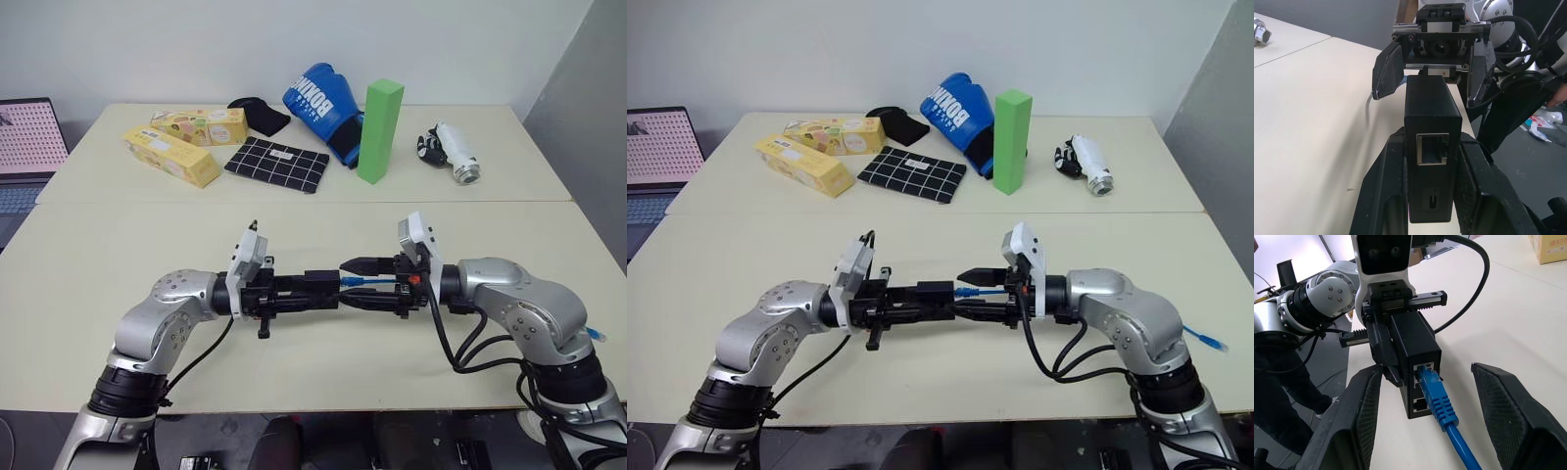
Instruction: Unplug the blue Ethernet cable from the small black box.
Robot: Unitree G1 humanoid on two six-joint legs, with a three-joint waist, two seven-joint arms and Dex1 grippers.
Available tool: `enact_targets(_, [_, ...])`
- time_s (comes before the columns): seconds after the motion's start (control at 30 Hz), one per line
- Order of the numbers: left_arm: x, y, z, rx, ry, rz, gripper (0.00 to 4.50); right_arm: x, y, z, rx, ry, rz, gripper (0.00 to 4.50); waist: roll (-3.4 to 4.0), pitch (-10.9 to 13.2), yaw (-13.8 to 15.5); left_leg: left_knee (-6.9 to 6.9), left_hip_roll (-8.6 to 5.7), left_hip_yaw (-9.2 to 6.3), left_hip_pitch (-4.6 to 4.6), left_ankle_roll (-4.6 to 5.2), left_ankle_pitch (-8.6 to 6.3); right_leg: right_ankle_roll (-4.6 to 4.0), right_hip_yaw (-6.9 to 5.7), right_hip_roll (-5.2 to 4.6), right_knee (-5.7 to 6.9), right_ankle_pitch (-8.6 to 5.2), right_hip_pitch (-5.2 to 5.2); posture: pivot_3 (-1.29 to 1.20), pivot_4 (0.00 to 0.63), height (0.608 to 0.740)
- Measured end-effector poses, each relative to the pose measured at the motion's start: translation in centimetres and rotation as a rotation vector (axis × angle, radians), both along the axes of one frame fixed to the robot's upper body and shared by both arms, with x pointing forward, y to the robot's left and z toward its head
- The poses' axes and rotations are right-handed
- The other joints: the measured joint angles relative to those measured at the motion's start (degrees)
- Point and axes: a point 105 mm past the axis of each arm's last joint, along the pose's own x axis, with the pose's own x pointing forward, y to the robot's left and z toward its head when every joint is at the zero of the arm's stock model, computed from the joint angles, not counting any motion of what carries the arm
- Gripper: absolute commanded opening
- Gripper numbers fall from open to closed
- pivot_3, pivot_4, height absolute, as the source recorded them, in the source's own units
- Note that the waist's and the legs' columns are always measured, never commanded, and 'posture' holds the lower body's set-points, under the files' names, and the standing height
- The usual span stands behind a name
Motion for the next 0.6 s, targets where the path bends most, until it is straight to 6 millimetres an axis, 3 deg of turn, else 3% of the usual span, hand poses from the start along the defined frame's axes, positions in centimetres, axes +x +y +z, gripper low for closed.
enact_targets(0.33, [-0.07,0.24,0.2,-0.01,0.0,0.007,0.79,-0.1,-0.32,-0.21,-0.014,0.008,0.024,0.1,0.0,0.0,0.0,0.0,0.0,0.01,0.0,0.0,0.0,0.0,0.0,0.0,0.0,0.0,0.0,0.0,0.15,0.74])
enact_targets(0.6, [-0.85,0.34,0.19,0.005,-0.008,-0.023,0.79,-0.65,-0.29,-0.2,-0.024,0.029,0.081,0.03,0.0,0.0,0.0,0.0,0.0,0.0,-0.01,0.0,0.0,0.0,0.0,0.0,0.0,0.0,0.0,0.0,0.15,0.74])
